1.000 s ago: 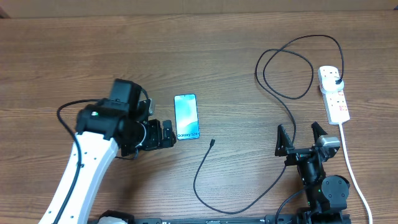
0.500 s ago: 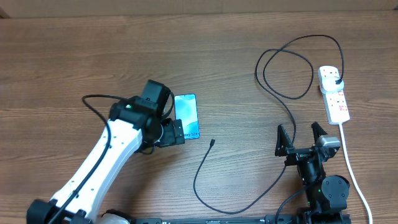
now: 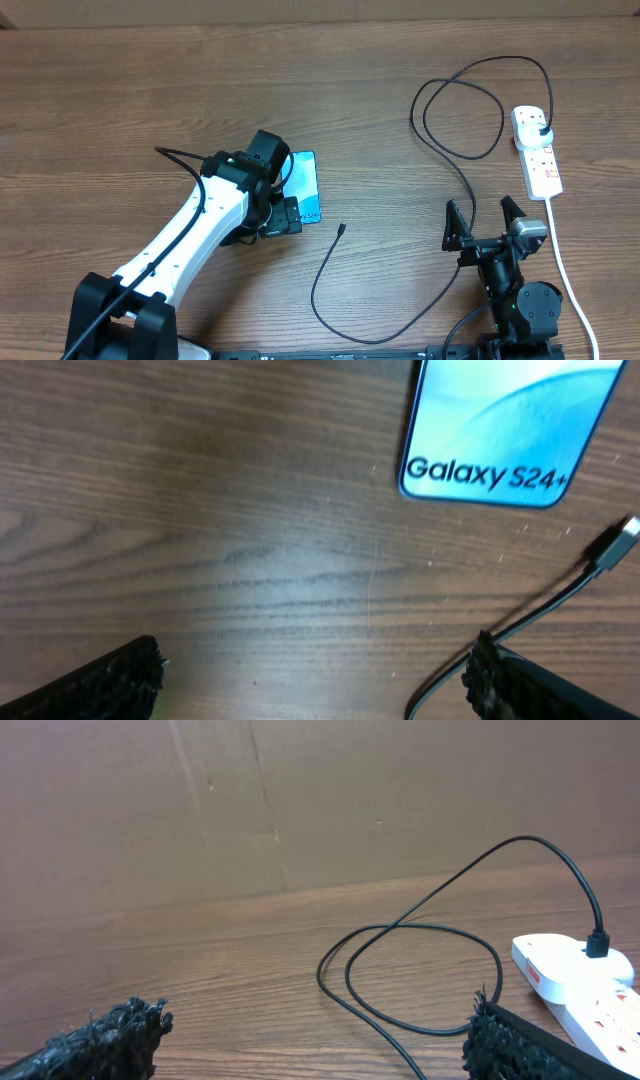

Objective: Plug charger to phone and switch on socket
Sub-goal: 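Close the left gripper on the phone's top edge and lift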

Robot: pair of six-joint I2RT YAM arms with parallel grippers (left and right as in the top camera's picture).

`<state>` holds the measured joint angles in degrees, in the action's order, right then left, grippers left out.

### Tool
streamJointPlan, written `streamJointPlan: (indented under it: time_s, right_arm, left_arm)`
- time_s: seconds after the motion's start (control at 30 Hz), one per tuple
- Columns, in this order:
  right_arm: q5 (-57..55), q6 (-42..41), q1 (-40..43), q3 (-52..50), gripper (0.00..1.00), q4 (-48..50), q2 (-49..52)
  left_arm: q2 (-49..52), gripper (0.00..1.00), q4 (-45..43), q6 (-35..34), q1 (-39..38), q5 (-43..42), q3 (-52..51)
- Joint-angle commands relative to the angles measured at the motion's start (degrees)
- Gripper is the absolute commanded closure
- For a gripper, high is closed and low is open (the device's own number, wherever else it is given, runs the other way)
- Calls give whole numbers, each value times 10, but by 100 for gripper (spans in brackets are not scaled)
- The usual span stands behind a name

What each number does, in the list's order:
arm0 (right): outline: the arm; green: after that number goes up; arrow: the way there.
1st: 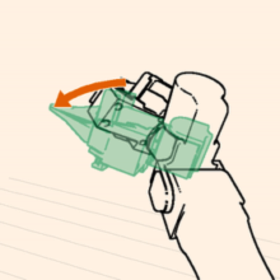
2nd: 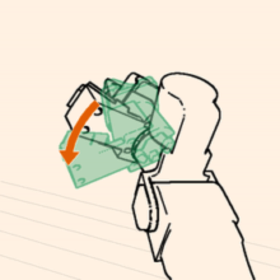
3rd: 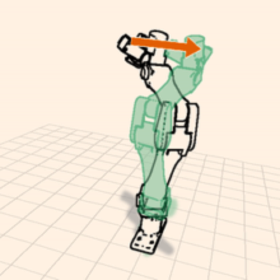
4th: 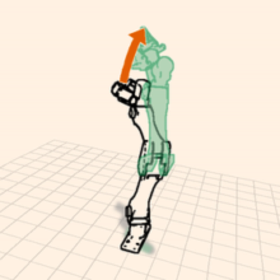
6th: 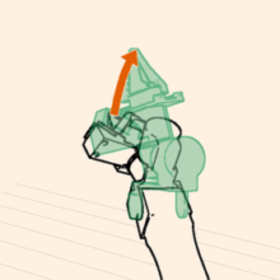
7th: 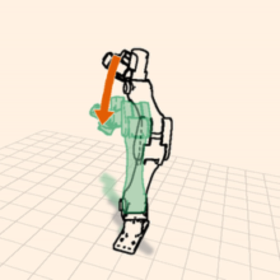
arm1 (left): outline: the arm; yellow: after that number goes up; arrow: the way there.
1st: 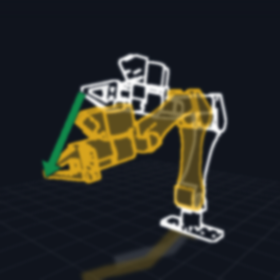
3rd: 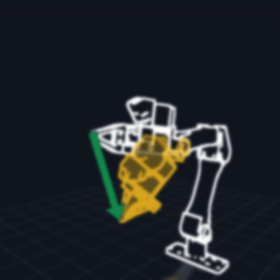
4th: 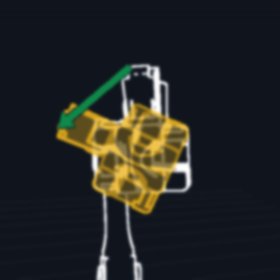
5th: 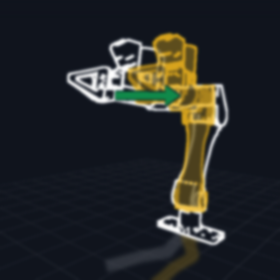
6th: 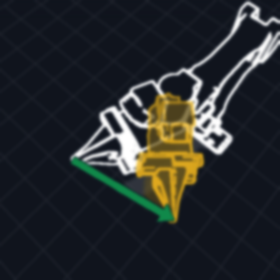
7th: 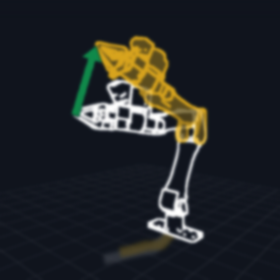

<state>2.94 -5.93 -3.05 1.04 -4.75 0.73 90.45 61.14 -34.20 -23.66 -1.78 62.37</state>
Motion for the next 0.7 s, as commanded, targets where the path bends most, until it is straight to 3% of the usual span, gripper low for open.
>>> streamJointPlan:
  time_s: [0.0, 0.67]
  right_arm:
    - [-3, 4, 2, -6, 0, 1, -6]
    - [-3, 4, 2, -6, 0, 1, -6]
  left_arm:
    - [5, 0, -11, -7, -5, 24, -4]
    - [5, 0, -71, -38, -3, 59, -4]
